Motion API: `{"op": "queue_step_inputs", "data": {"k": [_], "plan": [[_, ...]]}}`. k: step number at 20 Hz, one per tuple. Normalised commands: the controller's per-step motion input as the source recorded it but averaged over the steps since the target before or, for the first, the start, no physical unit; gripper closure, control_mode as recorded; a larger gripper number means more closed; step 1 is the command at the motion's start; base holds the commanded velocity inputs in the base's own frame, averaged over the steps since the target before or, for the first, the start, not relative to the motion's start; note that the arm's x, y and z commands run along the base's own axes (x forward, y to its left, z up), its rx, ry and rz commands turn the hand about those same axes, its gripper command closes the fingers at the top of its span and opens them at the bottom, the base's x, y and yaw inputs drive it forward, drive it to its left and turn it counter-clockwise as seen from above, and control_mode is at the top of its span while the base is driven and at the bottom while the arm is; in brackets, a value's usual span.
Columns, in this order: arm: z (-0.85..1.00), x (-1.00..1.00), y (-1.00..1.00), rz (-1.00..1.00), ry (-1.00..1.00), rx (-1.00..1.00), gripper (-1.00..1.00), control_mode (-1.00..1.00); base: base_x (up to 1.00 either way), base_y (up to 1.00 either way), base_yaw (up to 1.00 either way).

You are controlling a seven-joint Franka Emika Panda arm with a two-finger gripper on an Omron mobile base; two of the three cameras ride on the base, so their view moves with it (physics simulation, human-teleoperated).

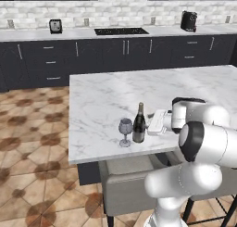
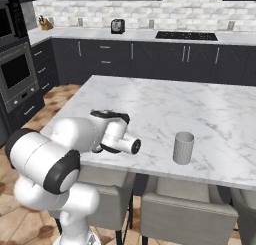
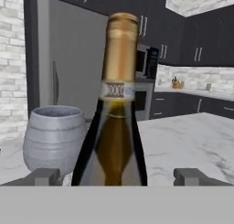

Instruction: There is a wine glass and glass cup on the dining counter. Place the wine bottle next to the wine glass and the juice bottle next to the glass cup.

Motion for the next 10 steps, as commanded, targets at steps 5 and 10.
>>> {"op": "queue_step_inputs", "data": {"k": [5,10], "plan": [[0.21,-0.23,-0.23,-0.03,0.15,0.0,-1.0,-1.0,0.0,0.0,0.0],[0.35,-0.3,-0.2,0.0,0.3,0.01,-1.0,-1.0,0.0,0.0,0.0]]}}
